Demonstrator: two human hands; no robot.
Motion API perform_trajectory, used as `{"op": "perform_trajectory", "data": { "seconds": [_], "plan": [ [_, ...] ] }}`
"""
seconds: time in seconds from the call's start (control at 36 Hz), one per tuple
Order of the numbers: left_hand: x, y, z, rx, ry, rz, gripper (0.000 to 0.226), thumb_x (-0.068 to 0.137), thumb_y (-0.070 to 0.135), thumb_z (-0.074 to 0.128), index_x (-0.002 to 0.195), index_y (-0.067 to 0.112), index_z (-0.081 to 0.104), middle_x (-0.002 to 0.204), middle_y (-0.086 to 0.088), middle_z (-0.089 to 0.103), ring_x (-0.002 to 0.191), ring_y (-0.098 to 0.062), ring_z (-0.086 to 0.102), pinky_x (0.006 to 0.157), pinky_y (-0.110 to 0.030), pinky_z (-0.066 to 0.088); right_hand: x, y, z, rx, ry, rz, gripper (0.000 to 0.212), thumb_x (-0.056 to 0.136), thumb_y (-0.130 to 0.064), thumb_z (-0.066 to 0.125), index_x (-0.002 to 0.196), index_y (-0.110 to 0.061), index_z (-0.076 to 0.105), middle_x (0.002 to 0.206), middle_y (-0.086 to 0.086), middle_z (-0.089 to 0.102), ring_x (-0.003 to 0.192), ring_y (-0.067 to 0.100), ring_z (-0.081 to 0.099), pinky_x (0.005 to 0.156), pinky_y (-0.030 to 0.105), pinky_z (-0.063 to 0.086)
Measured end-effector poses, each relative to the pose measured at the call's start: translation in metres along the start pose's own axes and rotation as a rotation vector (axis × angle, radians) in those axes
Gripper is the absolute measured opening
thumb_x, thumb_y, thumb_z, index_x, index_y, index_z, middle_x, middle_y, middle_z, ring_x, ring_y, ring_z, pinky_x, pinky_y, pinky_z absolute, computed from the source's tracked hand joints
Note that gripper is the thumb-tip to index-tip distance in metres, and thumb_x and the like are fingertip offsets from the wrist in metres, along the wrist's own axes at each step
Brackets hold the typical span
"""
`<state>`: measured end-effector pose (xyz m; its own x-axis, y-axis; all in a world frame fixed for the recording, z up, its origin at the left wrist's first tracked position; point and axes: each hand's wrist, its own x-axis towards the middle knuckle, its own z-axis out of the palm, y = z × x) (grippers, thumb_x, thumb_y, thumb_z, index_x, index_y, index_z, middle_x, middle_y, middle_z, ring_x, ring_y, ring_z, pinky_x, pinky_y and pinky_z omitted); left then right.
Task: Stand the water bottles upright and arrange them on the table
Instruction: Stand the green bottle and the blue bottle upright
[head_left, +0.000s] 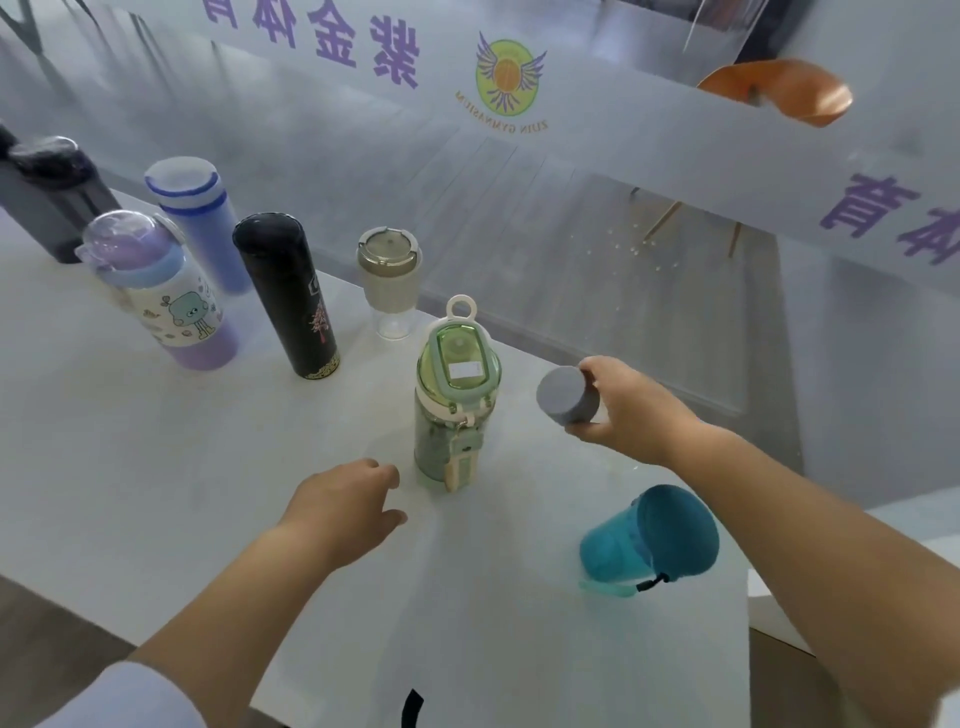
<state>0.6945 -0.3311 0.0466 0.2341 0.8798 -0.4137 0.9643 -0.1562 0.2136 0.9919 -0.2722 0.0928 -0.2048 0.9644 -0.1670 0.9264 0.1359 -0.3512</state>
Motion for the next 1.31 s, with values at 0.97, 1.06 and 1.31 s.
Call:
{"op": "perform_trajectory", "data": {
  "seconds": [0.97, 1.06, 1.31],
  "plan": [
    [-0.005, 0.005, -0.023, 0.054, 0.006, 0.036, 0.045, 0.089, 0.046, 0.052, 0.128, 0.025, 0.046, 0.123, 0.004, 0.056, 0.110, -0.019, 0.056, 0.087, -0.032, 0.050, -0.017, -0.022, -0.013, 0.178, 0.111, 0.290, 0.069, 0.072, -0.039, 0.077, 0.126, -0.019, 0.040, 0.112, 0.004, 0.051, 0.097, 0.023, 0.052, 0.085, 0.042, 0.050],
    [-0.005, 0.005, -0.026, 0.063, 0.006, 0.035, 0.045, 0.089, 0.047, 0.051, 0.128, 0.025, 0.046, 0.124, 0.004, 0.056, 0.111, -0.019, 0.055, 0.087, -0.032, 0.049, -0.019, -0.023, -0.016, 0.161, 0.098, 0.302, 0.071, 0.072, -0.041, 0.076, 0.127, -0.018, 0.039, 0.113, 0.006, 0.051, 0.098, 0.023, 0.053, 0.086, 0.043, 0.051],
    [-0.006, 0.001, -0.044, 0.114, 0.012, 0.035, 0.046, 0.089, 0.046, 0.053, 0.129, 0.024, 0.046, 0.124, 0.003, 0.056, 0.109, -0.018, 0.057, 0.088, -0.031, 0.051, -0.028, -0.038, -0.047, 0.031, 0.026, 0.329, 0.081, 0.078, -0.049, 0.068, 0.139, -0.011, 0.031, 0.138, 0.013, 0.041, 0.121, 0.031, 0.046, 0.097, 0.042, 0.046]
  ]
}}
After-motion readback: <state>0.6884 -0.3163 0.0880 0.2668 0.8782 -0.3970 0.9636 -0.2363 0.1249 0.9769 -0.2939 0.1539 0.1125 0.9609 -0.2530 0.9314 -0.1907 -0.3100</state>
